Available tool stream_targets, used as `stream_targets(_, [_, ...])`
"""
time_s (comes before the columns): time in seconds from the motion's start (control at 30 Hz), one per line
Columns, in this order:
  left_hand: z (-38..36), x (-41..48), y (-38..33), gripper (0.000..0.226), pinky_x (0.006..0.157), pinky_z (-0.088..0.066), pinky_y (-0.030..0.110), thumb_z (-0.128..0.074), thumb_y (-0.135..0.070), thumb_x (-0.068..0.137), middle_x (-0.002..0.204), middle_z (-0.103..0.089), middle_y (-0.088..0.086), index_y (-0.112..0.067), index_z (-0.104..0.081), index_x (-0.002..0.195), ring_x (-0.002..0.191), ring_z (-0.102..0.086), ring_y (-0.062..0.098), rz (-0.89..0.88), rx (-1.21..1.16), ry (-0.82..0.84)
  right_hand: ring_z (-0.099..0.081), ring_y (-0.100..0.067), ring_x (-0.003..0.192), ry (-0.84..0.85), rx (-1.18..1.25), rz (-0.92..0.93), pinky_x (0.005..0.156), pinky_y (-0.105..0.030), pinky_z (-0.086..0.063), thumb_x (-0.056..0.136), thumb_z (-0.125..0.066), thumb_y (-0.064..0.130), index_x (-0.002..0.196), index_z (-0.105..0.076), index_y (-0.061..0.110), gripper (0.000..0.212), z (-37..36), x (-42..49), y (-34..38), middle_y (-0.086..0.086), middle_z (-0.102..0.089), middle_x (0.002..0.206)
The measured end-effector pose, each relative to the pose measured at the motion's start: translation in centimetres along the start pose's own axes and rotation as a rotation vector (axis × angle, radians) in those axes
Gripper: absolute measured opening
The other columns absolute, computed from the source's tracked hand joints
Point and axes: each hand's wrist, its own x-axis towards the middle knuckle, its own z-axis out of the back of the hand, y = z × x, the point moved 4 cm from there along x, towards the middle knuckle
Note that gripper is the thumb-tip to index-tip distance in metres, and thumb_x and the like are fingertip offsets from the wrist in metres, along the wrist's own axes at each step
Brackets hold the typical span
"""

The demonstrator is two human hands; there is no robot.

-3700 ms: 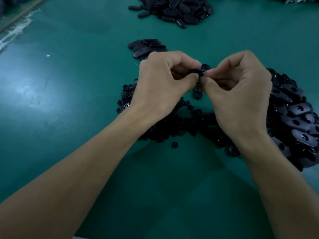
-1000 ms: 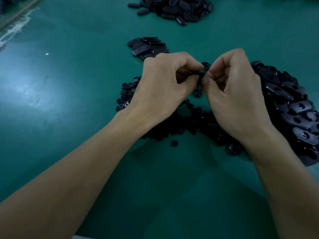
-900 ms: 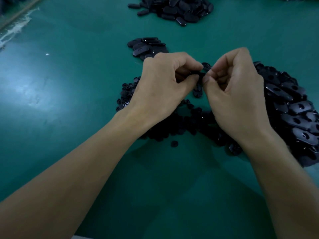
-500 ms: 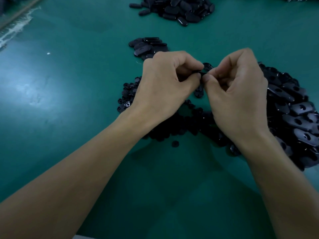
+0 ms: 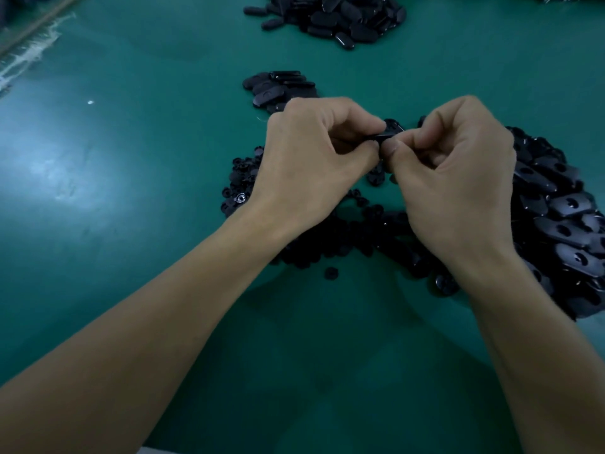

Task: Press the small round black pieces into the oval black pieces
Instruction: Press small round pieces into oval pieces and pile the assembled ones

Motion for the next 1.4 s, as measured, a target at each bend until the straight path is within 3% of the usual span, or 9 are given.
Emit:
stream_targets(0.23, [-0.1,-0.2,-0.6,0.031,0.079,-0.055,0.013,-0.074,-0.003,0.083,0.088,-0.073,-0.009,-0.015,-0.077,0.111,0.083,-0.071,-0.002,-0.108,0.143,0.03,-0.063,-0.023,0.07,0.056,-0.035,0.0,0.065,-0.043,-0.054,0.083,-0.069,0.019,0.074,-0.04,0.035,0.034,0.0,0.0,0.0,0.001,-0.068,0.08])
stream_targets(0.37, [0.0,-0.2,-0.6,0.025,0.076,-0.054,0.011,-0.073,0.0,0.083,0.084,-0.07,-0.017,-0.011,-0.078,0.104,0.082,-0.071,-0.005,-0.122,0.122,0.019,-0.065,-0.025,0.074,0.012,-0.041,0.0,0.068,-0.046,-0.053,0.084,-0.067,0.017,0.073,-0.036,0.031,0.035,-0.1,-0.2,0.1,0.009,-0.06,0.072])
stream_targets(0.43, [-0.1,-0.2,-0.6,0.023,0.077,-0.057,0.015,-0.072,0.001,0.084,0.085,-0.073,-0.014,-0.011,-0.078,0.102,0.08,-0.072,-0.004,-0.102,0.096,0.022,-0.064,-0.022,0.072,-0.026,-0.066,0.026,0.066,-0.037,-0.051,0.085,-0.066,0.014,0.072,-0.033,0.03,0.039,-0.1,-0.4,0.3,0.013,-0.054,0.066])
stream_targets(0.5, [-0.1,-0.2,-0.6,0.022,0.078,-0.059,0.02,-0.071,0.001,0.084,0.087,-0.075,-0.01,-0.011,-0.078,0.101,0.08,-0.073,-0.002,-0.078,0.067,0.025,-0.061,-0.02,0.069,-0.052,-0.085,0.06,0.06,-0.028,-0.046,0.086,-0.065,0.011,0.071,-0.031,0.031,0.042,-0.2,-0.6,0.5,0.009,-0.055,0.066])
stream_targets(0.67, [-0.1,-0.1,-0.6,0.022,0.077,-0.058,0.019,-0.071,0.001,0.083,0.084,-0.074,-0.013,-0.012,-0.078,0.099,0.078,-0.072,-0.002,-0.067,0.068,0.022,-0.053,-0.02,0.064,-0.056,-0.141,0.135,0.063,-0.037,-0.042,0.087,-0.06,0.005,0.075,-0.037,0.018,0.029,-0.3,-0.9,0.9,-0.007,-0.061,0.07])
stream_targets(0.83, [-0.3,-0.2,-0.6,0.023,0.078,-0.059,0.019,-0.069,0.002,0.084,0.084,-0.074,-0.016,-0.014,-0.079,0.098,0.078,-0.072,-0.003,-0.053,0.059,0.032,-0.056,-0.015,0.064,-0.041,-0.095,0.057,0.061,-0.026,-0.045,0.088,-0.064,0.009,0.068,-0.035,0.03,0.04,-0.3,-0.5,0.3,-0.002,-0.065,0.073])
stream_targets(1.0, [-0.1,0.2,-0.1,0.025,0.08,-0.062,0.034,-0.069,-0.001,0.085,0.082,-0.076,-0.007,-0.024,-0.073,0.09,0.078,-0.075,0.009,0.024,-0.054,0.036,-0.07,-0.019,0.073,-0.042,0.096,-0.033,0.072,-0.042,-0.059,0.086,-0.069,0.013,0.065,-0.039,0.029,0.04,0.0,0.0,-0.3,0.005,-0.067,0.07])
stream_targets(1.23, [-0.3,-0.2,-0.2,0.025,0.076,-0.06,0.024,-0.071,0.0,0.084,0.081,-0.075,-0.011,-0.024,-0.072,0.092,0.075,-0.073,0.002,-0.018,-0.015,0.029,-0.071,-0.01,0.074,-0.115,-0.01,0.062,0.077,-0.041,-0.058,0.085,-0.073,0.014,0.063,-0.038,0.019,0.041,0.2,-0.4,-0.1,0.0,-0.065,0.066])
stream_targets(1.4, [-0.4,-0.2,0.0,0.023,0.076,-0.061,0.026,-0.073,-0.001,0.082,0.081,-0.075,-0.011,-0.022,-0.073,0.091,0.075,-0.073,0.003,-0.028,0.005,-0.01,-0.07,-0.025,0.072,-0.121,-0.083,0.138,0.069,-0.043,-0.055,0.088,-0.069,0.012,0.063,-0.042,0.021,0.038,0.2,-0.6,0.7,-0.001,-0.061,0.063])
